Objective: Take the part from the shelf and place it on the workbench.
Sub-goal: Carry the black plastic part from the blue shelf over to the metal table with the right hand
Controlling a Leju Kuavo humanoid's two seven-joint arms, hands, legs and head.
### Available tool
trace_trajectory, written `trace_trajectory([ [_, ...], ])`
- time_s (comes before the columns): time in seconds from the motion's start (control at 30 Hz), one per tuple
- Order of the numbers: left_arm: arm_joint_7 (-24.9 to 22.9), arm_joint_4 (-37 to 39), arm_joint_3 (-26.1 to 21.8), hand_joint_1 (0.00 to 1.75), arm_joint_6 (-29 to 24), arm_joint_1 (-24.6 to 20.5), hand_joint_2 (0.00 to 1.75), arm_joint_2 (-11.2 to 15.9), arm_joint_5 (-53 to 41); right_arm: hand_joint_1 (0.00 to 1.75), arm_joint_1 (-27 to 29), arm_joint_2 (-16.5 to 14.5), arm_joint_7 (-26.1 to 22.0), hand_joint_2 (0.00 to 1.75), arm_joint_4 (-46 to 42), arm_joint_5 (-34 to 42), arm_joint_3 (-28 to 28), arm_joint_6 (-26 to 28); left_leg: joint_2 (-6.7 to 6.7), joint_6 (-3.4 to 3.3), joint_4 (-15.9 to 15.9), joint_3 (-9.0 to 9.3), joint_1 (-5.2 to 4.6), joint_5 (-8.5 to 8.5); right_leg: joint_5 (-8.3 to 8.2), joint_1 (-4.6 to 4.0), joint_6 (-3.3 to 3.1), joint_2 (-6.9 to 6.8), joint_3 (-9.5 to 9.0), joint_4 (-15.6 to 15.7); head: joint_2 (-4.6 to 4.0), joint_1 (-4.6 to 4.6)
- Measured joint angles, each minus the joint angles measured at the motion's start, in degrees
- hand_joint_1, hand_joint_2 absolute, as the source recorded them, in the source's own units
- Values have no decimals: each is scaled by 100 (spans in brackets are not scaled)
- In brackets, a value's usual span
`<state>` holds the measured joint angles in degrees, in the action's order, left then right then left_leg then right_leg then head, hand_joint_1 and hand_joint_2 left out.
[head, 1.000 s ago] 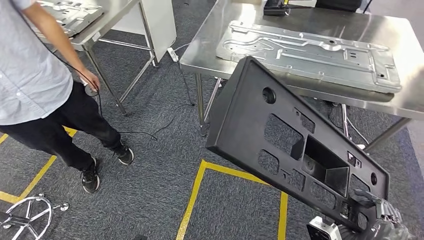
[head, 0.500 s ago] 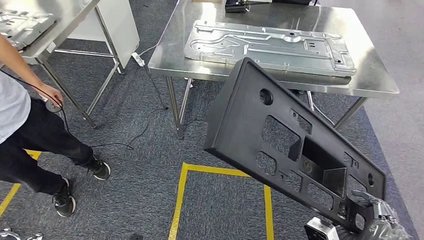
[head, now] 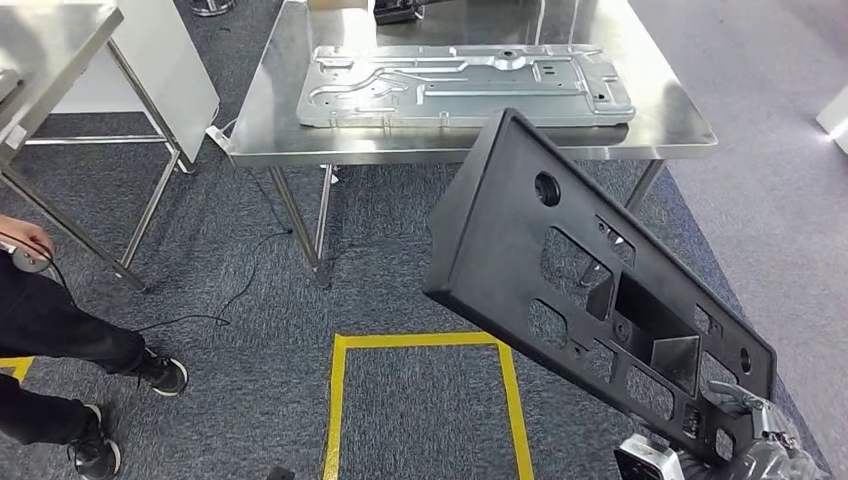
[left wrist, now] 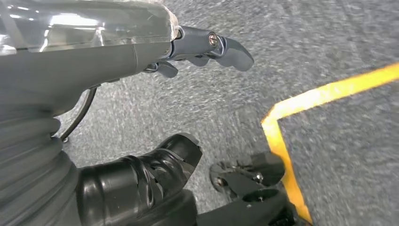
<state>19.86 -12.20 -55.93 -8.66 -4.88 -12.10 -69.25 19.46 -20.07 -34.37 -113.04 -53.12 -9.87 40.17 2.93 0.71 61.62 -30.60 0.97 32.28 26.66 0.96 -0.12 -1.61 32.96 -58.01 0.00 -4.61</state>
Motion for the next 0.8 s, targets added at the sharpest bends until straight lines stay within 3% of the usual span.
trace_trajectory([
  [0.07, 3, 0, -1, 0, 36, 23, 175, 3, -8, 175, -38, -3, -15, 175, 3, -53, 0, 0, -190, 18, 737, -369, 7, 340, 15, -16, -54, 48, -2, -1, 0, 3],
  [0.13, 3, 0, -2, 0, 71, 54, 175, 5, -16, 175, -70, -4, 20, 175, -13, -132, -11, 0, -233, 25, 1247, -678, 6, 430, 37, -34, -74, 118, -9, -20, 0, 2],
  [0.17, 3, 0, -2, 0, 76, 63, 175, 5, -22, 175, -81, -4, 50, 175, -29, -179, -19, 0, -235, 19, 1187, -690, 6, 298, 52, -38, -73, 154, -17, -36, 0, 2],
  [0.2, 3, 0, -2, 0, 77, 67, 175, 6, -26, 175, -89, -4, 82, 175, -45, -220, -25, 0, -237, 4, 926, -606, 6, 76, 72, -40, -66, 190, -33, -55, 0, 2],
  [0.27, 3, 0, -2, 0, 76, 62, 175, 10, -29, 175, -98, -4, 121, 175, -67, -262, -30, 0, -256, -45, 159, -307, -7, -319, 122, -51, -30, 236, -59, -96, 0, 1],
  [0.3, 4, 0, -2, 0, 75, 54, 175, 13, -30, 175, -101, -4, 119, 175, -71, -255, -31, 0, -268, -71, -92, -203, -19, -402, 140, -56, -2, 253, -63, -110, 0, 1],
  [0.37, 5, 0, -1, 0, 74, 44, 175, 17, -35, 175, -108, -4, 88, 175, -77, -212, -32, 0, -286, -117, -233, -151, -53, -389, 155, -61, 64, 270, -61, -112, 0, 0],
  [0.47, 4, 0, -2, 0, 73, 47, 175, 20, -40, 175, -110, -4, 13, 175, -93, -147, -31, 0, -277, -216, -320, -88, -19, -428, 227, -46, 157, 254, -48, -200, 0, -3],
  [0.53, 3, 0, -2, 0, 72, 39, 175, 21, -47, 175, -117, -4, -59, 175, -98, -139, -29, 0, -266, -272, -367, -47, 0, -440, 493, -26, 205, 231, 196, -714, 0, -7],
  [0.6, 3, 0, -2, 0, 74, 35, 175, 21, -55, 175, -123, -4, -115, 175, -98, -161, -28, 0, -258, -293, -368, -31, 0, -417, 782, -10, 244, 224, 612, -1453, 0, -8],
  [0.63, 3, 0, -2, 0, 75, 41, 175, 21, -56, 175, -122, -4, -132, 175, -98, -182, -24, 0, -254, -291, -366, -15, 1, -398, 796, 0, 258, 220, 754, -1660, 0, -9],
  [0.67, 3, 0, -2, 0, 78, 47, 175, 20, -57, 175, -121, -4, -142, 175, -96, -208, -14, 0, -253, -280, -365, 12, 3, -375, 687, 12, 268, 214, 788, -1648, 0, -9],
  [0.7, 4, 0, -2, 0, 81, 51, 175, 18, -59, 175, -121, -4, -154, 175, -94, -236, 1, 0, -253, -265, -363, 51, 7, -346, 480, 25, 271, 203, 708, -1416, 0, -9],
  [0.73, 5, 0, -2, 0, 84, 53, 175, 16, -61, 175, -121, -4, -165, 175, -93, -263, 20, 0, -254, -242, -360, 96, 12, -312, 227, 36, 269, 184, 544, -1024, 0, -10],
  [0.8, 10, 0, -2, 0, 89, 47, 175, 13, -62, 175, -128, -4, -179, 175, -87, -303, 50, -1, -255, -180, -351, 153, -2, -239, -29, 21, 237, 148, 236, -371, 0, -10],
])
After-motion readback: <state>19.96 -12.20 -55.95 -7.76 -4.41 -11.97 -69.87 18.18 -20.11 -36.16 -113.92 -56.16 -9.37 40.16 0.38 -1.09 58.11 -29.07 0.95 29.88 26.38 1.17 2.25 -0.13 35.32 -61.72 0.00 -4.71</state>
